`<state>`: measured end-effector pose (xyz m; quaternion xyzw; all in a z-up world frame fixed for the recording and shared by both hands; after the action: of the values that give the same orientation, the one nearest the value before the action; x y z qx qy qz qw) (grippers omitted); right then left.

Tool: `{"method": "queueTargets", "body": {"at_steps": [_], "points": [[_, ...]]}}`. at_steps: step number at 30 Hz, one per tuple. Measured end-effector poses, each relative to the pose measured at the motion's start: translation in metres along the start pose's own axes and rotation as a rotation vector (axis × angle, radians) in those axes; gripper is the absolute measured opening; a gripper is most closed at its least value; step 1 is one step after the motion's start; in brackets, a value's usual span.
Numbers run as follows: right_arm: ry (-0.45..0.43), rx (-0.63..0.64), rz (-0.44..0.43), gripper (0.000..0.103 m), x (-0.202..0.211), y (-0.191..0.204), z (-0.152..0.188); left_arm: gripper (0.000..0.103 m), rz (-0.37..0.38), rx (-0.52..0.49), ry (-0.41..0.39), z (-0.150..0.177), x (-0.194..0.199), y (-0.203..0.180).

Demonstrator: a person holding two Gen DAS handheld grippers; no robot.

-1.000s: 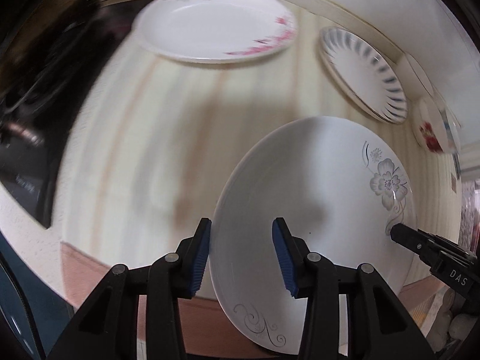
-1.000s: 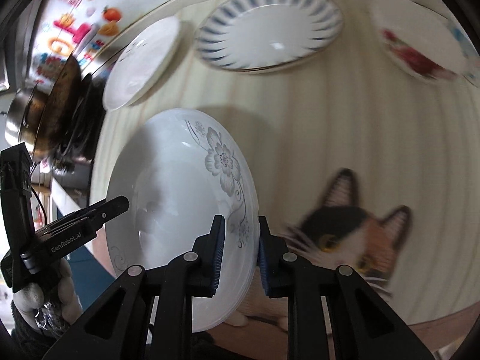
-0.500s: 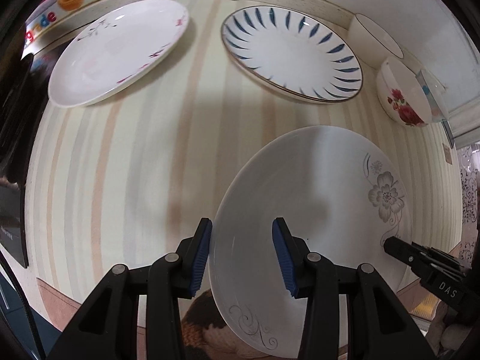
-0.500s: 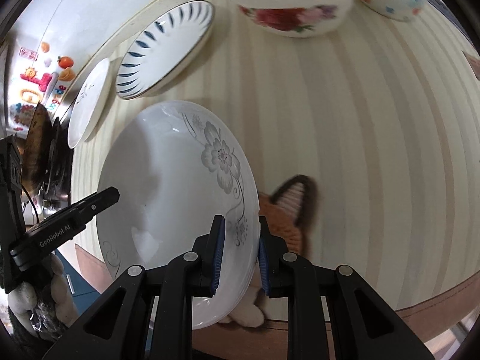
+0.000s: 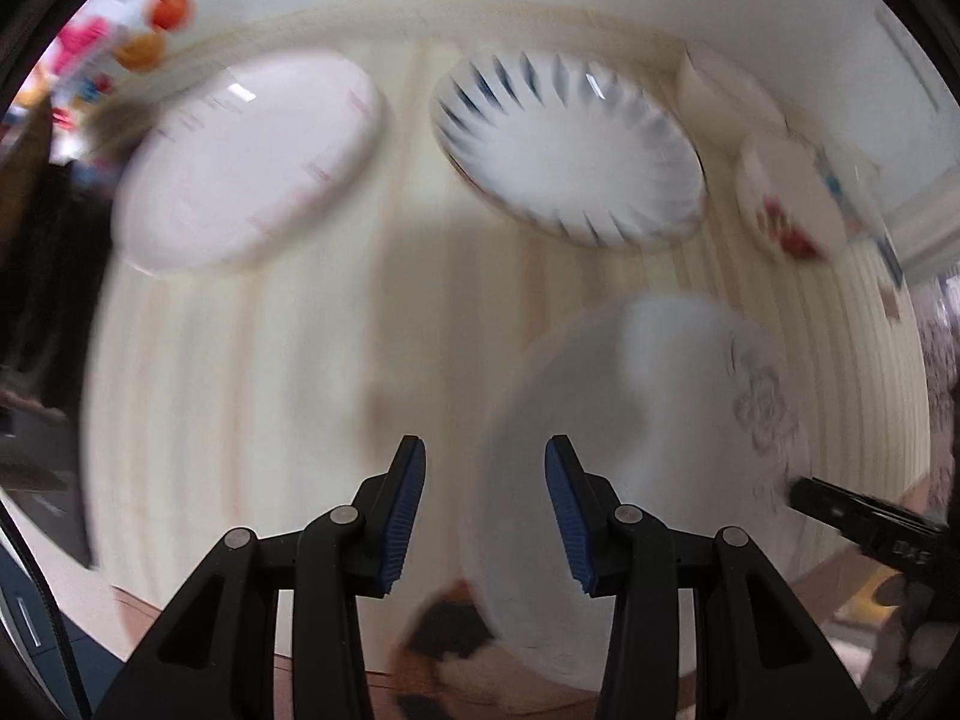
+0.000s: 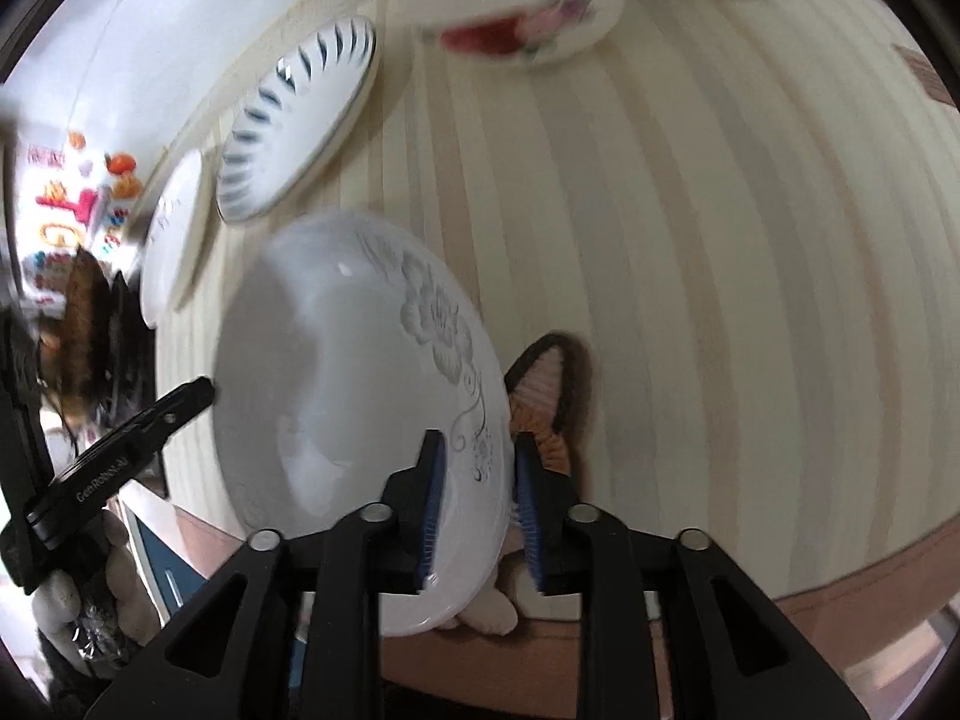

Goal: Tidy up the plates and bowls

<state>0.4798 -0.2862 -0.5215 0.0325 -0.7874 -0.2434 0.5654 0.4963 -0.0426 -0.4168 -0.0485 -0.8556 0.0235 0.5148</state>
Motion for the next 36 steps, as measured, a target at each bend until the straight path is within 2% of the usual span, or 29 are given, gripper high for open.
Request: {"method": "queueTargets", "body": {"at_steps": [1, 4, 8, 11, 15, 21, 24, 26, 28, 29, 31, 36], "points": [[-0.024, -0.008, 0.003, 0.038, 0.010, 0.001, -0.006, 0.039, -0.019, 0.008, -0.025, -0.007, 0.006, 0.009], [-0.073, -0.022, -0.025, 0.040, 0.027, 0.018, -0.023, 0.039, -0.074, 0.054, -0.080, -0.027, 0.020, 0.044], [-0.089, 0.017, -0.114, 0.045, 0.020, 0.084, -0.049, 0.039, -0.112, 0.165, -0.088, -0.046, 0.015, 0.101], [-0.084, 0.097, -0.185, 0.045, -0.009, 0.156, -0.073, 0.039, -0.148, 0.251, -0.079, -0.054, 0.001, 0.149], [-0.075, 0.224, -0.176, 0.045, -0.063, 0.230, -0.107, 0.039, -0.194, 0.264, -0.087, -0.062, -0.018, 0.186], [-0.041, 0.342, -0.141, 0.045, -0.149, 0.303, -0.155, 0.039, -0.198, 0.288, -0.084, -0.077, -0.055, 0.204], [-0.014, 0.380, -0.112, 0.045, -0.186, 0.321, -0.169, 0.039, -0.199, 0.316, -0.080, -0.081, -0.067, 0.212], [0.001, 0.356, -0.121, 0.043, -0.204, 0.325, -0.176, 0.039, -0.179, 0.338, -0.077, -0.084, -0.076, 0.218], [0.022, 0.326, -0.123, 0.027, -0.218, 0.324, -0.181, 0.038, -0.165, 0.356, -0.079, -0.086, -0.081, 0.221], [0.037, 0.311, -0.128, 0.025, -0.224, 0.324, -0.182, 0.035, -0.165, 0.358, -0.083, -0.087, -0.083, 0.223], [0.042, 0.282, -0.150, 0.024, -0.229, 0.324, -0.187, 0.031, -0.178, 0.355, -0.093, -0.090, -0.083, 0.226], [0.028, 0.343, -0.137, 0.021, -0.223, 0.326, -0.184, 0.027, -0.180, 0.343, -0.093, -0.091, -0.081, 0.226]]}}
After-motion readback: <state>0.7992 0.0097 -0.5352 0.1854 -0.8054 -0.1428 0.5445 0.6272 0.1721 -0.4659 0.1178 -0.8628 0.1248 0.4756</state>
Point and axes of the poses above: each gripper's, at about its wrist camera, not at the fingertips, and x roughly against the way its jaws point, y to its left, z to its underside, the point moved 9 cm from there along -x, roughly the way its jaws point, and after that the axes turned 12 degrees about -y, right-handed, at the moved point
